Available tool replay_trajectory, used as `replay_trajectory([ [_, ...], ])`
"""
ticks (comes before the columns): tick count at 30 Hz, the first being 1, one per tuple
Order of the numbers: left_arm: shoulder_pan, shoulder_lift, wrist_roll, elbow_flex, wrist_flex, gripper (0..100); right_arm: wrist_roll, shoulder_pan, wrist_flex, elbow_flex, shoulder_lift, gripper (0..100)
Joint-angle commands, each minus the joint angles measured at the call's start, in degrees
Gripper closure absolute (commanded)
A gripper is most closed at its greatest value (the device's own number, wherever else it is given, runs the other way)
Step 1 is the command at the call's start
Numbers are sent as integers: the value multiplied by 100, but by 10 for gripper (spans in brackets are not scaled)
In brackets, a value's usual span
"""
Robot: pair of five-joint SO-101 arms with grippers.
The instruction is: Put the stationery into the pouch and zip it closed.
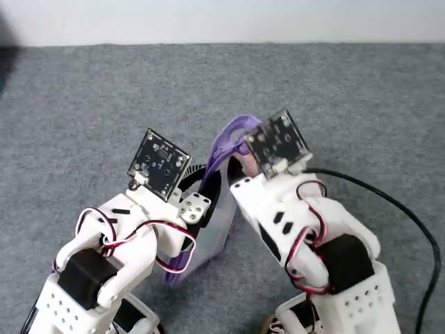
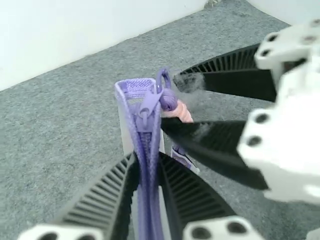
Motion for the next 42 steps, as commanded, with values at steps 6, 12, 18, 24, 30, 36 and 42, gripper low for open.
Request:
replay_trajectory([
  [6,26,-70,-79,-347,-70,989,308,268,-171,0,136,964],
  [12,9,-70,-79,-347,-158,989,501,347,-180,158,101,991],
  [18,9,-255,-53,-418,-141,989,800,1033,-884,492,154,991],
  [24,-9,-765,-35,-435,-105,991,1037,1455,-1780,1134,154,991],
  [30,-9,-1002,-26,-444,-105,991,1152,1701,-2325,1451,154,991],
  [36,-9,-1160,-26,-453,-141,991,1160,1745,-2484,1556,207,991],
  [42,-62,-1354,62,-505,-123,991,1196,2325,-3002,1820,752,991],
])
